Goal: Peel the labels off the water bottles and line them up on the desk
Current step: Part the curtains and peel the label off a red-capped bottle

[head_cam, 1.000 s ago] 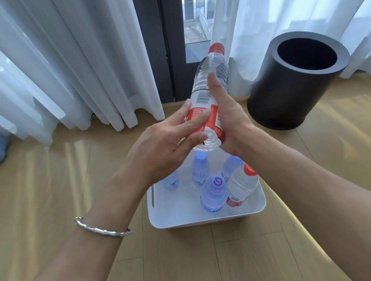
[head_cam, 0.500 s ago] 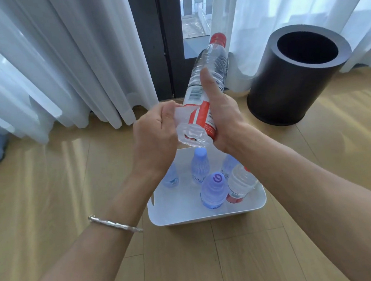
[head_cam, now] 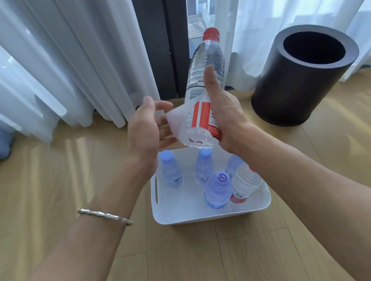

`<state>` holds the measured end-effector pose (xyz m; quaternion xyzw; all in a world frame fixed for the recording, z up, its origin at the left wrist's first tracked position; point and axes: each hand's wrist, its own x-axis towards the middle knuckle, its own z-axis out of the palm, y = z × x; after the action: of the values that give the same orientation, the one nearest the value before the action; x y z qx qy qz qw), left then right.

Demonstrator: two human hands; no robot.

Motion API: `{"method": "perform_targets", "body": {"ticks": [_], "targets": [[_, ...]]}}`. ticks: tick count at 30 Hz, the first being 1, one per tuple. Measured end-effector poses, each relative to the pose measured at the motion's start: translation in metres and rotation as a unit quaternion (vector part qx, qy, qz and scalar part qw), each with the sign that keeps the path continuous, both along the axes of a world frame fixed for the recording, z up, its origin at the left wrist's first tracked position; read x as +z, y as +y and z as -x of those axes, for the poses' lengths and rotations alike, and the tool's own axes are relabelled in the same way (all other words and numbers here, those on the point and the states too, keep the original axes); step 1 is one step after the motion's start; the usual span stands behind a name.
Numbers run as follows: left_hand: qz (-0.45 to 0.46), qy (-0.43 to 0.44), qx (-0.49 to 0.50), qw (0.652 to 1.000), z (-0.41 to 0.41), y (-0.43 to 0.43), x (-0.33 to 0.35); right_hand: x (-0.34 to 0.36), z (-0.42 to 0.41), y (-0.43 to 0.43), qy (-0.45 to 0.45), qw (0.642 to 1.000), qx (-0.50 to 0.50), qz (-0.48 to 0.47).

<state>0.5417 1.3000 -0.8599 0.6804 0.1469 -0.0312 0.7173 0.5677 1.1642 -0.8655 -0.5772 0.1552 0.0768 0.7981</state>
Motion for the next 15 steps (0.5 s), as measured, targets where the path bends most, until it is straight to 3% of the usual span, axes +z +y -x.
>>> {"method": "perform_targets", "body": {"ticks": [3, 5, 8, 15], "targets": [[-0.028, -0.014, -0.033, 0.999, -0.002, 0.001, 0.004, -0.005, 0.002, -0.001, 0.0, 1.0, -0.005, 0.018], [-0.153, -0.08, -0.107, 0.979, -0.002, 0.0, 0.008, -0.009, 0.002, 0.001, -0.014, 0.999, -0.006, 0.041], [-0.335, -0.15, -0.177, 0.913, 0.0, -0.005, 0.01, -0.013, 0.004, 0.002, -0.048, 0.995, 0.011, 0.086], [-0.39, -0.18, -0.194, 0.882, 0.0, -0.004, 0.012, -0.019, 0.006, 0.008, -0.041, 0.995, -0.015, 0.086]]}}
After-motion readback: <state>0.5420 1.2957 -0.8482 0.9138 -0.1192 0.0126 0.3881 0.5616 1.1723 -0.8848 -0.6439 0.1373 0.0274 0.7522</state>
